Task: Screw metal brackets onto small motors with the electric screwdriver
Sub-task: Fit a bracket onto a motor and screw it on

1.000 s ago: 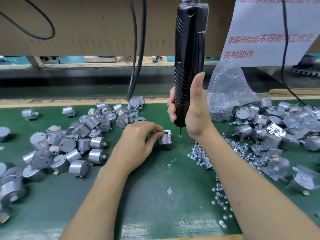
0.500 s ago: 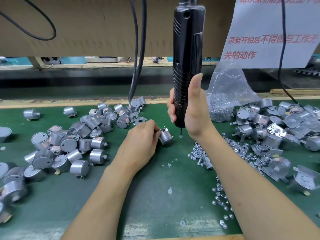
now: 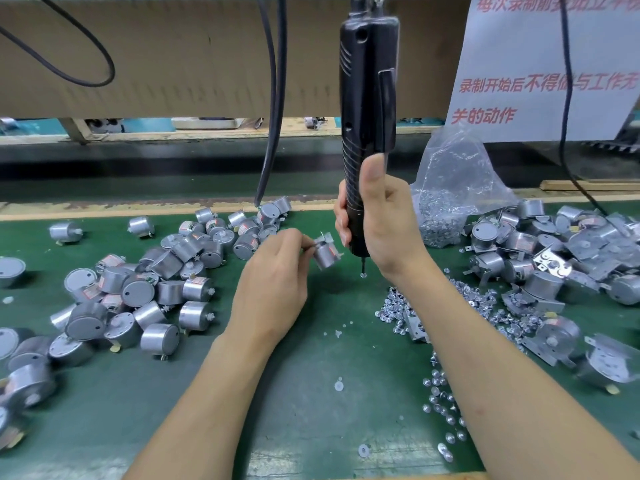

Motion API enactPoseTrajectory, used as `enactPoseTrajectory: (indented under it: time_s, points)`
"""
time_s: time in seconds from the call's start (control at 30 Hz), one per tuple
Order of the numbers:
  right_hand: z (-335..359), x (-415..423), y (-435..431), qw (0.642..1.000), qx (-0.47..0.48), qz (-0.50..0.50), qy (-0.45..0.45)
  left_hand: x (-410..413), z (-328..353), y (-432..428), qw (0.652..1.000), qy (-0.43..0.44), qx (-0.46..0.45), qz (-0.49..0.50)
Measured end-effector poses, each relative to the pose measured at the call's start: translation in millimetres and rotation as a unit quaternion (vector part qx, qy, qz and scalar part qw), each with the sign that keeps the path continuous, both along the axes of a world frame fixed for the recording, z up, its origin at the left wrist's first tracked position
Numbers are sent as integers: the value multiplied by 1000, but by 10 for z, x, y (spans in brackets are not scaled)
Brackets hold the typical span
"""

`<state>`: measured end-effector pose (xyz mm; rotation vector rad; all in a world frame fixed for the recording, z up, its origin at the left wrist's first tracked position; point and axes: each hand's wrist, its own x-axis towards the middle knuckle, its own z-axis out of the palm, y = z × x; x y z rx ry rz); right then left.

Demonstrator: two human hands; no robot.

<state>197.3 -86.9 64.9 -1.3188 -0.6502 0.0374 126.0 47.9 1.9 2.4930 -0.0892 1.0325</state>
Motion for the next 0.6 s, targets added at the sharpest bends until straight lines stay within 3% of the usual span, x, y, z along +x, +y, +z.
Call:
enactPoseTrajectory:
  time_s: [0.17, 0.27, 0.43, 0.6]
  points:
    - [-2, 80, -66, 993, -93, -53, -54, -20, 77, -20, 986, -167, -15, 14]
    - [27, 126, -112, 990, -130, -14, -45, -26, 91, 1, 972, -235, -10, 28]
    - [81, 107, -150, 983, -166, 77, -4, -20, 82, 4, 964, -262, -30, 38]
    - [74, 85, -164, 978, -192, 76, -23, -25, 93, -3, 969, -237, -76, 9]
